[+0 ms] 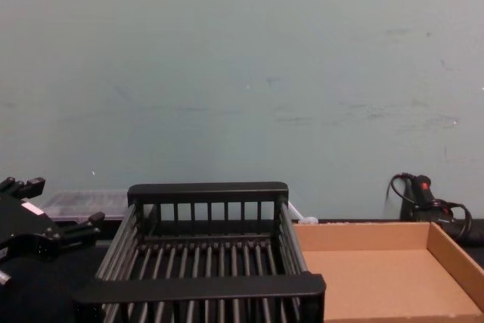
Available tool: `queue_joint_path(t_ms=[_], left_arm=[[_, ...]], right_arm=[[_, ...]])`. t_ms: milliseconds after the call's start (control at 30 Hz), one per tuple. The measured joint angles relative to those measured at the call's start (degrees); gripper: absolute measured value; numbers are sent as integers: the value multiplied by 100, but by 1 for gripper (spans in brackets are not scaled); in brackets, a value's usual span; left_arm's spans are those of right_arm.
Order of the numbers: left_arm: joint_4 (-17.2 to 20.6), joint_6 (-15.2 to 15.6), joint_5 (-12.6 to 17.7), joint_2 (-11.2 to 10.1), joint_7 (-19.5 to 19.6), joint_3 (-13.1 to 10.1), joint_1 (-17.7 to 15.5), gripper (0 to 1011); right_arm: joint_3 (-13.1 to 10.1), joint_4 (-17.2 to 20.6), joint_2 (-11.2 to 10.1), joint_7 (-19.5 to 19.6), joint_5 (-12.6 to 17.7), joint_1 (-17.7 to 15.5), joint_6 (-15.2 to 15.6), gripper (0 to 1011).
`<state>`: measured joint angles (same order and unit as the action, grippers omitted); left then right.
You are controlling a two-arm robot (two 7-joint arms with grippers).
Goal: Pick up the white tape and place it into the black box , Pick up the silver tape and place it into the brown box.
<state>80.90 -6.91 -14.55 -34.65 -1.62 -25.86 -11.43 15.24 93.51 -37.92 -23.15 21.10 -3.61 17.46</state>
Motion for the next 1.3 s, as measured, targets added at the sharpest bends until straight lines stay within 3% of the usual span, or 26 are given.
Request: queue_joint_path(t_ms=[500,833,1300], left_arm=[[0,0,0,0,0,0,0,1001],[0,0,0,0,0,0,0,1001],[0,0,0,0,0,0,0,1001]], right_arm=[[6,5,-7,2,3,-1,-6,1002],[7,7,-7,2,7,0,-10,786],[7,7,-8,2,7,-1,-10,339]])
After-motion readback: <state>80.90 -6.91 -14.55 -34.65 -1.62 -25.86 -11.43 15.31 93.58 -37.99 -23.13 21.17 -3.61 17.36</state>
